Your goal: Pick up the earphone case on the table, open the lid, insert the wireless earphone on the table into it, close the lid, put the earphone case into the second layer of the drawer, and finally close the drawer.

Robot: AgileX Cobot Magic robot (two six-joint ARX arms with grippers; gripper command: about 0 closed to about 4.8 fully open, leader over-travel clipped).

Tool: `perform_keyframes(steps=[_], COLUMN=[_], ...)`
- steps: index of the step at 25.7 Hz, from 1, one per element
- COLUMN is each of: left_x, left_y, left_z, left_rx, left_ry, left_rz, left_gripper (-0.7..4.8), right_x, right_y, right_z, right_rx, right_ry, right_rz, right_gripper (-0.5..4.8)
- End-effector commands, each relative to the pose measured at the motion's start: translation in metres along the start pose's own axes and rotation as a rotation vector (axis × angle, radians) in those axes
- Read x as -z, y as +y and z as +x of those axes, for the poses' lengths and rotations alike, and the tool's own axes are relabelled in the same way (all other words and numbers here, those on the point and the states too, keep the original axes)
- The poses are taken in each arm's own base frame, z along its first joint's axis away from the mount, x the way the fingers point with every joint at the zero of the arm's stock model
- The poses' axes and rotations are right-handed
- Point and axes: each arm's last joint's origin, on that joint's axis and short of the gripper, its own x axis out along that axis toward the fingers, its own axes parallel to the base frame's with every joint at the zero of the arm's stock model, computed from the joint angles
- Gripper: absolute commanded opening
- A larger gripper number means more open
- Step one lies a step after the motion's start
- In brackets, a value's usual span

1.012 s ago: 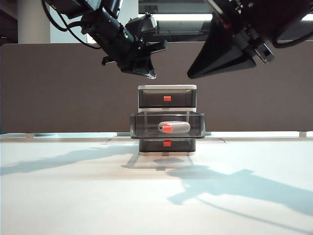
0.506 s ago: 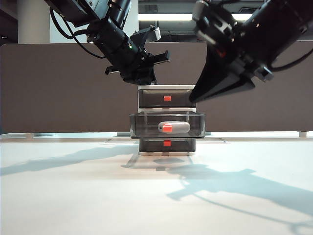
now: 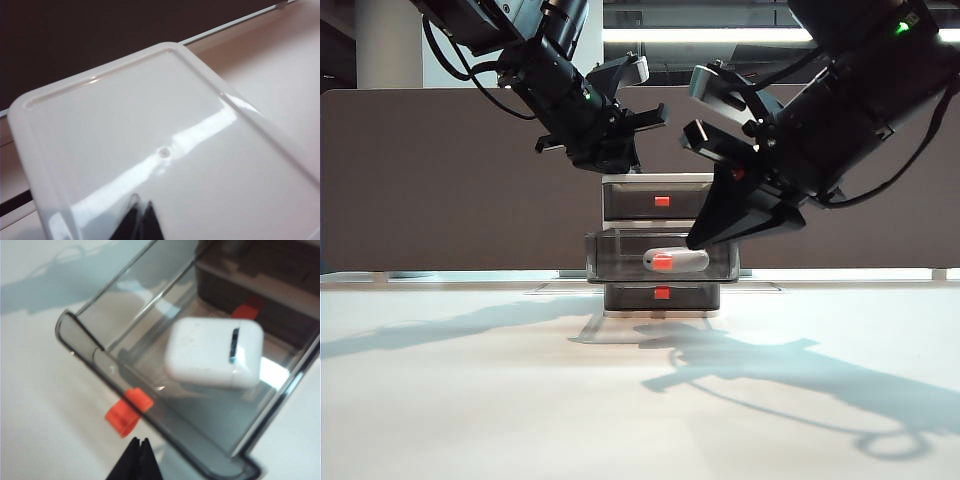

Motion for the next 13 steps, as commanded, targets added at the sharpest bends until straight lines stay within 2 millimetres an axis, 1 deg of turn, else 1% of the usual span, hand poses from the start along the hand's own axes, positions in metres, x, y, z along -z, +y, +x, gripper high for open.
perform_keyframes(steps=[1,7,13], left_x=[0.004,0.005,0.006], left_y=[0.0,0.0,0.0], left_z=[0.002,0.002,0.002], left_rx=[0.004,0.005,0.005], left_ry=[0.033,0.042,0.043], left_rz=[-0.006,-0.007,-0.007], left_gripper=[-0.06,-0.06,-0.06], right_x=[-0.007,-0.004,-0.007], right_y=[0.0,-0.003,-0.004], right_z=[0.0,0.008,0.014], right_rx=[0.013,0.043,0.048], right_ry=[-0.065,-0.064,-0.116], right_rz=[-0.013,-0.011,-0.019], right_gripper=[-0.01,-0.01,-0.01])
